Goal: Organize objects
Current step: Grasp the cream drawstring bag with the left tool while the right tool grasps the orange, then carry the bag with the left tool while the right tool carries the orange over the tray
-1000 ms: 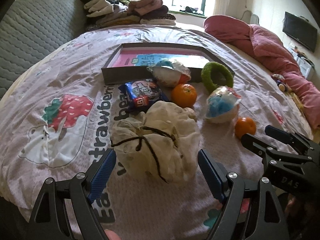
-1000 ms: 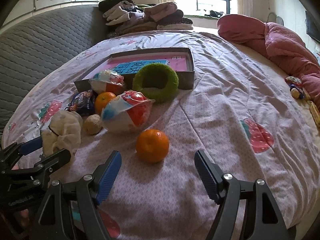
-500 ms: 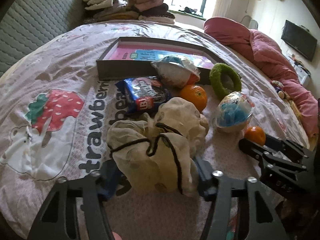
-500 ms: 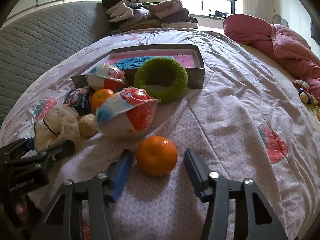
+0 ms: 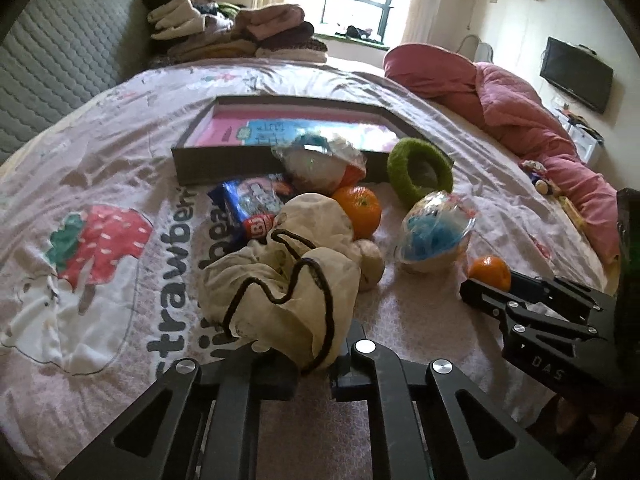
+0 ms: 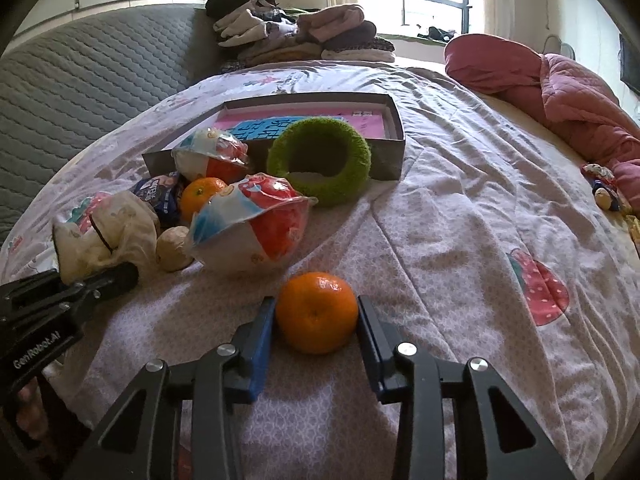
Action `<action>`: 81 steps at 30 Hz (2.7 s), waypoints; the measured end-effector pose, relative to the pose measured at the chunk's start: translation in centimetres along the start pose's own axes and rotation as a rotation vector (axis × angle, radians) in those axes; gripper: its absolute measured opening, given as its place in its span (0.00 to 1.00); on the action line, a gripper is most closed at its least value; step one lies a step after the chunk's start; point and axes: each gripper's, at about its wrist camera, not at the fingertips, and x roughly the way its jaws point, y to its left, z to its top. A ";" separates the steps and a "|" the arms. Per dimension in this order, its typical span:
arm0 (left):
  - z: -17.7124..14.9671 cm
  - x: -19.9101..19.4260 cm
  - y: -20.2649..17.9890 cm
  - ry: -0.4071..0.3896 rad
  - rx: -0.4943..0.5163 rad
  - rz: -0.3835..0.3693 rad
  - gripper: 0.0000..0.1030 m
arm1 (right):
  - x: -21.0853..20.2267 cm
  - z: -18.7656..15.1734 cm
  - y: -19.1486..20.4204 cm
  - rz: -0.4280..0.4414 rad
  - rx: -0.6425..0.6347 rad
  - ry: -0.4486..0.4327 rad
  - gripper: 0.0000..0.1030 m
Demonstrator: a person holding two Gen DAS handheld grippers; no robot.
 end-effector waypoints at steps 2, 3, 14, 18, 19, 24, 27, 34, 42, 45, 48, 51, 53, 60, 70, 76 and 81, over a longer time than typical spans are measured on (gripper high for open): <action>0.2 -0.4 0.1 -0.008 -0.008 -0.003 0.09 | -0.3 0.0 0.0 -0.003 0.002 -0.003 0.38; 0.2 -0.7 0.2 -0.013 -0.009 -0.004 0.09 | -0.4 0.1 -0.1 -0.006 0.004 -0.005 0.38; 1.1 -3.0 0.1 -0.077 0.011 0.016 0.09 | -2.5 1.5 0.0 -0.010 -0.004 -0.066 0.38; 1.6 -3.3 -0.1 -0.089 0.013 0.019 0.09 | -3.2 2.4 0.1 -0.007 -0.006 -0.087 0.38; 1.8 -3.4 -0.1 -0.092 0.014 0.021 0.09 | -3.3 2.5 0.2 -0.004 -0.008 -0.092 0.38; 2.8 -3.5 -0.2 -0.104 0.013 0.023 0.09 | -3.8 4.0 0.6 0.002 -0.019 -0.120 0.38; 3.8 -3.7 -0.1 -0.121 0.014 0.028 0.09 | -3.8 4.9 0.6 0.008 -0.019 -0.131 0.38; 6.3 -2.9 0.6 -0.131 0.000 0.027 0.09 | -3.4 7.4 0.7 0.014 -0.032 -0.159 0.38; 9.6 -0.9 1.6 -0.133 -0.003 0.031 0.09 | -2.0 10.4 0.9 0.000 -0.044 -0.177 0.38; 10.8 -0.1 2.0 -0.134 -0.001 0.040 0.09 | -1.3 11.4 0.8 -0.009 -0.048 -0.177 0.38; 11.9 0.5 2.3 -0.140 -0.006 0.041 0.09 | -0.5 12.6 0.7 -0.017 -0.050 -0.179 0.38; 13.0 1.3 2.7 -0.136 -0.012 0.048 0.09 | 0.3 13.7 0.5 -0.023 -0.050 -0.175 0.38; 13.7 2.0 2.9 -0.130 -0.014 0.051 0.09 | 0.9 14.3 0.5 -0.022 -0.048 -0.171 0.38; 15.5 4.6 3.6 -0.102 -0.004 0.070 0.09 | 3.5 16.1 0.1 -0.033 -0.050 -0.147 0.38; 16.6 9.2 4.6 -0.022 0.013 0.090 0.09 | 8.2 16.9 -1.2 -0.026 -0.022 -0.057 0.38; 16.6 11.6 4.8 0.031 0.021 0.096 0.09 | 10.2 16.7 -1.7 -0.031 -0.009 -0.012 0.38; 16.2 13.0 4.8 0.065 0.028 0.106 0.09 | 11.4 16.4 -2.1 -0.032 -0.002 0.018 0.38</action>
